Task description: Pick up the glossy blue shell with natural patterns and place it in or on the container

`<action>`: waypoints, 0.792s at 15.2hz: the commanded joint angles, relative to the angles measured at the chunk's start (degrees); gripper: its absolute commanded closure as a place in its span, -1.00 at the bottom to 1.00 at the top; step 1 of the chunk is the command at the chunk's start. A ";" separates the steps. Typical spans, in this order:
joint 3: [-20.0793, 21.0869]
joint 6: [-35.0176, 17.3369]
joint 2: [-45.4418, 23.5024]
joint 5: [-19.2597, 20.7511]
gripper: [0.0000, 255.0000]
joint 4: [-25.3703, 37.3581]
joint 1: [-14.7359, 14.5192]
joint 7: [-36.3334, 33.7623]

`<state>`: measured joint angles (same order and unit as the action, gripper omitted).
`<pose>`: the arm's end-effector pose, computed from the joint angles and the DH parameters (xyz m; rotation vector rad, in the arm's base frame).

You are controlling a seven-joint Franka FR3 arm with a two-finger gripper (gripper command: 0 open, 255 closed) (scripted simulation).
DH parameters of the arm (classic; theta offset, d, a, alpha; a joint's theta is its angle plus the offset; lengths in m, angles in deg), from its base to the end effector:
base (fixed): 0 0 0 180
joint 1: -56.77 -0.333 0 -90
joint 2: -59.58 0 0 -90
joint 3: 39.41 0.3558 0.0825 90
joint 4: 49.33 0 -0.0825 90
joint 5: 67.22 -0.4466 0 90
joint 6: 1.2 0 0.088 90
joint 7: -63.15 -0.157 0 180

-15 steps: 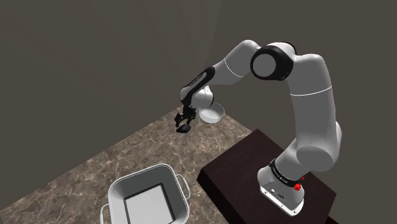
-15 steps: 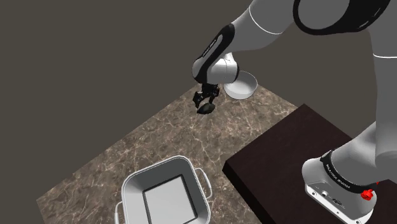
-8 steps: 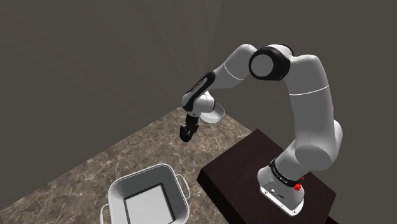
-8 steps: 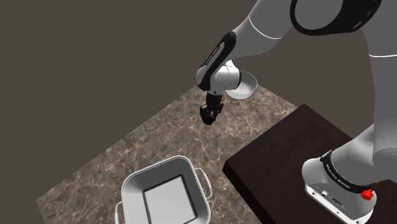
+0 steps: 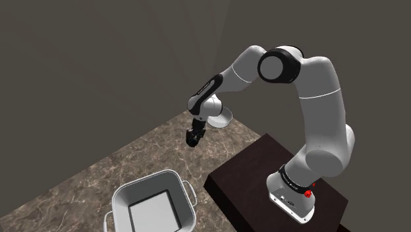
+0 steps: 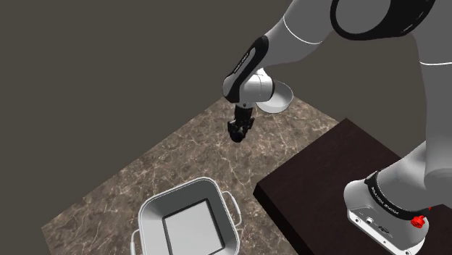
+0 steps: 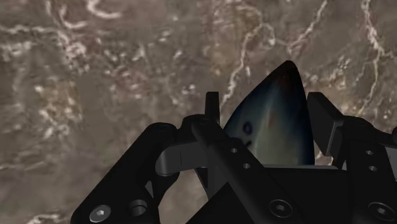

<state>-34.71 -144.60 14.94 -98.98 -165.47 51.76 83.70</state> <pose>0.5636 0.1167 -0.0391 -2.7722 -0.0182 0.3807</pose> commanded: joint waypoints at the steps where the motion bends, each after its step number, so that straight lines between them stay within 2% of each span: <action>1: -0.28 0.65 0.50 0.29 1.00 0.10 0.11 -0.13; 12: -1.24 5.10 9.02 1.64 1.00 -3.73 -0.45 -2.65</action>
<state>-35.85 -140.09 23.20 -97.54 -169.11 51.44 81.48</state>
